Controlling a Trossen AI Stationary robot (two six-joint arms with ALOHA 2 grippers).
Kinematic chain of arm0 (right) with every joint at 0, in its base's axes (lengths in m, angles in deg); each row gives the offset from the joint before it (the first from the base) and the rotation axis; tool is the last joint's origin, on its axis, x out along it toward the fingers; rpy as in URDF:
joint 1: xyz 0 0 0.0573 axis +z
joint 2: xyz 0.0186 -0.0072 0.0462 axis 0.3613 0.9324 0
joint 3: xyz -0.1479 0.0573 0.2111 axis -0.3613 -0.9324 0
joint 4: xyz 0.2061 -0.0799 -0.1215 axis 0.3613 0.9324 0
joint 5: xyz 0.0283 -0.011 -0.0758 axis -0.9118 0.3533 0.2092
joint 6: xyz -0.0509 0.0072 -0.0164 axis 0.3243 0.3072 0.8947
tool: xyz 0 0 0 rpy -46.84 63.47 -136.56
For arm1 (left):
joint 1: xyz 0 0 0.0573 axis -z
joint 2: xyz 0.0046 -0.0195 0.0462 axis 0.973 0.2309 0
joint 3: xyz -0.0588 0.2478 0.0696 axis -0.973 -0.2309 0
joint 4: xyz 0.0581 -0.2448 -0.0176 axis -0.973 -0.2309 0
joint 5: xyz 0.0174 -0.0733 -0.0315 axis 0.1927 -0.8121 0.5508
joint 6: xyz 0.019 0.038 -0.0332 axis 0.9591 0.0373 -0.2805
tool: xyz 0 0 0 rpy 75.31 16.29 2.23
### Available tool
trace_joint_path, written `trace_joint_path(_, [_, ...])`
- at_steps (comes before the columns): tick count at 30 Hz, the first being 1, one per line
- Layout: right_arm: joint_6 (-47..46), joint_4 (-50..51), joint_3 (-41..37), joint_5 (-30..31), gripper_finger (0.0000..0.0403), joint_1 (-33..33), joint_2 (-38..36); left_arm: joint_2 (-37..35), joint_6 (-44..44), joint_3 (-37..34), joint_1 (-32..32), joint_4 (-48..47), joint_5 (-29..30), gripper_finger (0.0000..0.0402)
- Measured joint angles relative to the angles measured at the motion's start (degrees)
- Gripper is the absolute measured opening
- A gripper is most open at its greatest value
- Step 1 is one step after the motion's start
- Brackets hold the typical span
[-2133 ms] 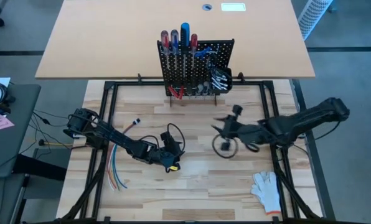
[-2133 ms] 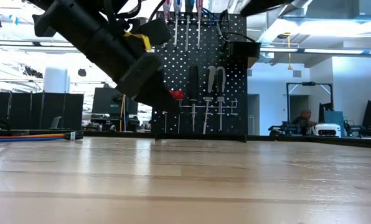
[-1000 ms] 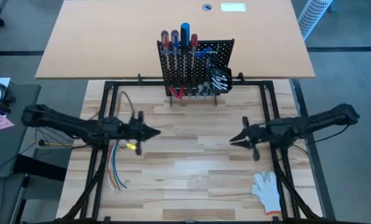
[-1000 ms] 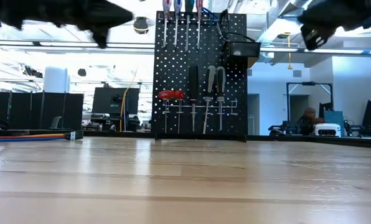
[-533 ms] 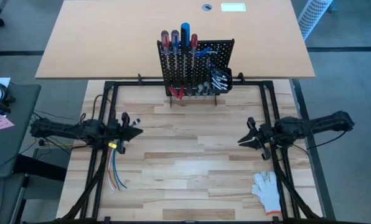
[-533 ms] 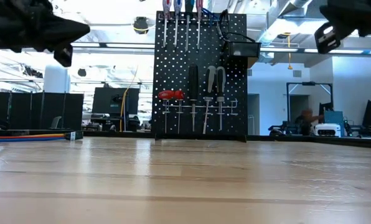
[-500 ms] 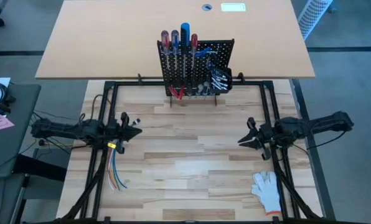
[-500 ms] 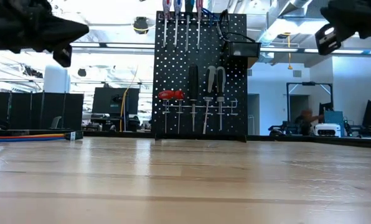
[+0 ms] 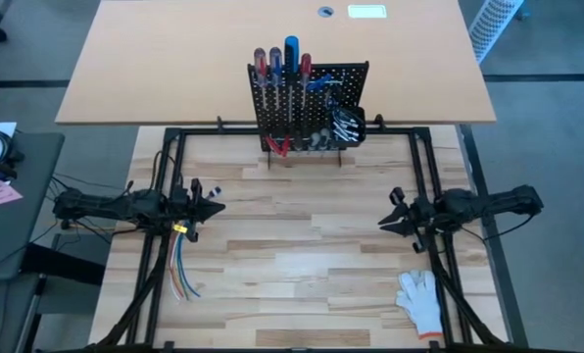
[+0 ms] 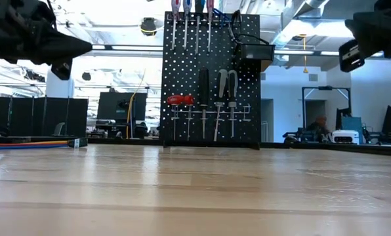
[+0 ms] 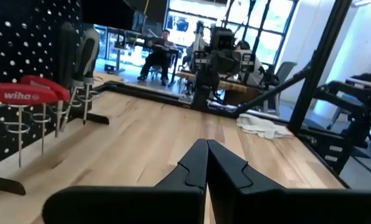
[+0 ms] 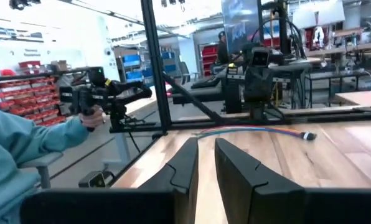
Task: Hang tools onto peg board
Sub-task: Return to Home Position
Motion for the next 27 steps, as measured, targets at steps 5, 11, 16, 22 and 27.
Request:
trace_joint_path(5, [0.15,-0.92,-0.01,0.04,0.006,-0.41,0.44,0.02,0.05,-1.03,0.0,-0.02,0.0,0.0])
trace_joint_path(11, [4.34,-3.23,-0.04,0.01,0.006,-5.25,0.44,0.0,2.73,-1.25,0.0,-0.3,-2.97,0.0])
trace_joint_path(16, [4.15,3.91,-0.04,-0.2,0.006,-10.85,0.46,0.0,4.94,-1.29,0.0,-0.61,-4.54,0.0])
trace_joint_path(22, [3.4,6.57,-0.08,-0.26,0.006,-14.34,1.26,0.65,6.95,-1.33,0.02,-0.72,-4.53,0.0])
trace_joint_path(27, [3.4,6.72,-0.09,-0.33,0.006,-14.6,1.33,1.84,9.1,-1.36,0.01,-0.76,-4.52,0.0])
